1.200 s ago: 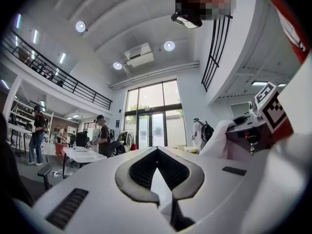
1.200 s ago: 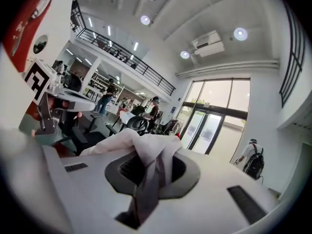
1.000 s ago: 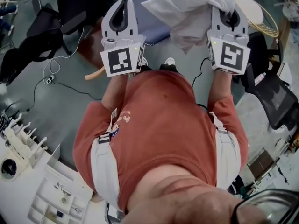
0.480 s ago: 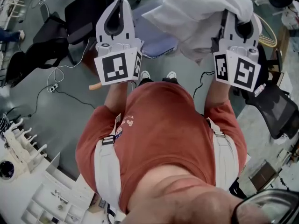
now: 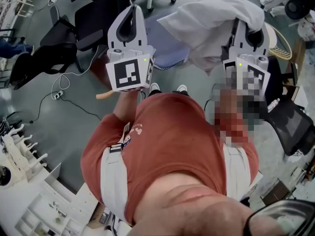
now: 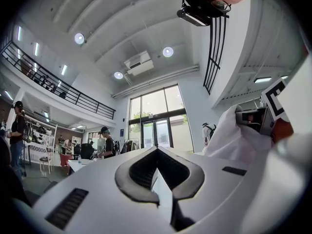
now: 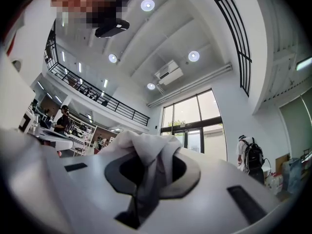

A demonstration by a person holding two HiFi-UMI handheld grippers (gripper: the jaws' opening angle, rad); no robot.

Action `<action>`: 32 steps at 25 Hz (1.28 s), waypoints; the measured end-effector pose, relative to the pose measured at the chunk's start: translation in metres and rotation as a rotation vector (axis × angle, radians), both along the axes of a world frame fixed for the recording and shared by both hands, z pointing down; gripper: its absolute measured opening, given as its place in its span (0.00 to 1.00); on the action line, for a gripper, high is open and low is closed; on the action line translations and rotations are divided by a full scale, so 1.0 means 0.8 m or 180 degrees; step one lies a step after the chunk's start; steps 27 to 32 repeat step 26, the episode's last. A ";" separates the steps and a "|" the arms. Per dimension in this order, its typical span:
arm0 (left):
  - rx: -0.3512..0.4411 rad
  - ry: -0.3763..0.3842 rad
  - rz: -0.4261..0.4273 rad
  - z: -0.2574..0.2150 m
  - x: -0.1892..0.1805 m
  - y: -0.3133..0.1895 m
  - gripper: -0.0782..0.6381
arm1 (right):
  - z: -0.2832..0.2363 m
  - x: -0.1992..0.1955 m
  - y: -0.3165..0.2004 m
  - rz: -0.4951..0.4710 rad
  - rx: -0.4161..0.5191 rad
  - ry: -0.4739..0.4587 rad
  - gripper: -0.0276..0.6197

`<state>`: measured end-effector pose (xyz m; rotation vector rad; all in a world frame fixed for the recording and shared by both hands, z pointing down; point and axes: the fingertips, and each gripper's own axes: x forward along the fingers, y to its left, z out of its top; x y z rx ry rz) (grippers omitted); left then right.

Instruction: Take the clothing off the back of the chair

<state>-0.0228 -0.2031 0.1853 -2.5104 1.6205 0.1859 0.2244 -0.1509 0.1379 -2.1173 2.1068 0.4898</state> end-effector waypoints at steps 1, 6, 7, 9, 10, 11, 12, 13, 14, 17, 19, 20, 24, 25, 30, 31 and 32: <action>0.0006 0.0000 -0.0006 0.000 0.000 0.000 0.13 | 0.001 -0.001 -0.001 -0.0005 -0.0007 0.0004 0.13; 0.0022 0.0006 -0.0011 -0.001 0.000 -0.001 0.13 | 0.005 -0.003 -0.006 -0.0026 -0.0038 0.0013 0.13; 0.0024 0.0011 -0.0010 -0.002 0.001 -0.001 0.13 | 0.006 -0.003 -0.007 -0.0029 -0.0044 0.0011 0.13; 0.0025 0.0016 -0.0014 -0.002 0.001 -0.002 0.13 | 0.006 -0.003 -0.008 -0.0031 -0.0052 0.0008 0.13; 0.0027 0.0014 -0.0018 -0.002 0.000 -0.002 0.13 | 0.006 -0.003 -0.009 -0.0032 -0.0056 0.0006 0.13; 0.0029 0.0012 -0.0023 -0.001 0.000 -0.001 0.13 | 0.007 -0.004 -0.009 -0.0033 -0.0061 0.0004 0.13; 0.0031 0.0009 -0.0026 -0.001 -0.001 -0.001 0.13 | 0.007 -0.004 -0.009 -0.0034 -0.0066 0.0003 0.13; 0.0030 0.0006 -0.0029 0.000 -0.001 -0.001 0.13 | 0.008 -0.004 -0.010 -0.0036 -0.0071 0.0003 0.13; 0.0029 0.0003 -0.0031 0.000 -0.001 -0.002 0.13 | 0.009 -0.005 -0.010 -0.0038 -0.0077 0.0002 0.13; 0.0050 0.0000 -0.0033 -0.002 -0.001 -0.003 0.13 | 0.009 -0.006 -0.013 -0.0043 -0.0082 0.0003 0.13; 0.0074 -0.0015 -0.0047 -0.004 -0.003 -0.003 0.13 | 0.010 -0.008 -0.014 -0.0048 -0.0089 0.0005 0.13; 0.0076 -0.0018 -0.0051 -0.004 -0.003 -0.002 0.13 | 0.011 -0.009 -0.014 -0.0049 -0.0098 0.0007 0.13; 0.0073 -0.0019 -0.0043 -0.004 0.001 0.004 0.13 | 0.016 -0.007 -0.009 -0.0050 -0.0136 0.0014 0.13; 0.0076 -0.0025 -0.0034 -0.004 0.003 0.007 0.13 | 0.018 -0.007 -0.006 -0.0049 -0.0143 0.0017 0.13; 0.0079 -0.0031 -0.0025 -0.005 0.005 0.010 0.13 | 0.019 -0.006 -0.003 -0.0048 -0.0149 0.0020 0.13; 0.0079 -0.0031 -0.0025 -0.005 0.005 0.010 0.13 | 0.019 -0.006 -0.003 -0.0048 -0.0149 0.0020 0.13; 0.0079 -0.0031 -0.0025 -0.005 0.005 0.010 0.13 | 0.019 -0.006 -0.003 -0.0048 -0.0149 0.0020 0.13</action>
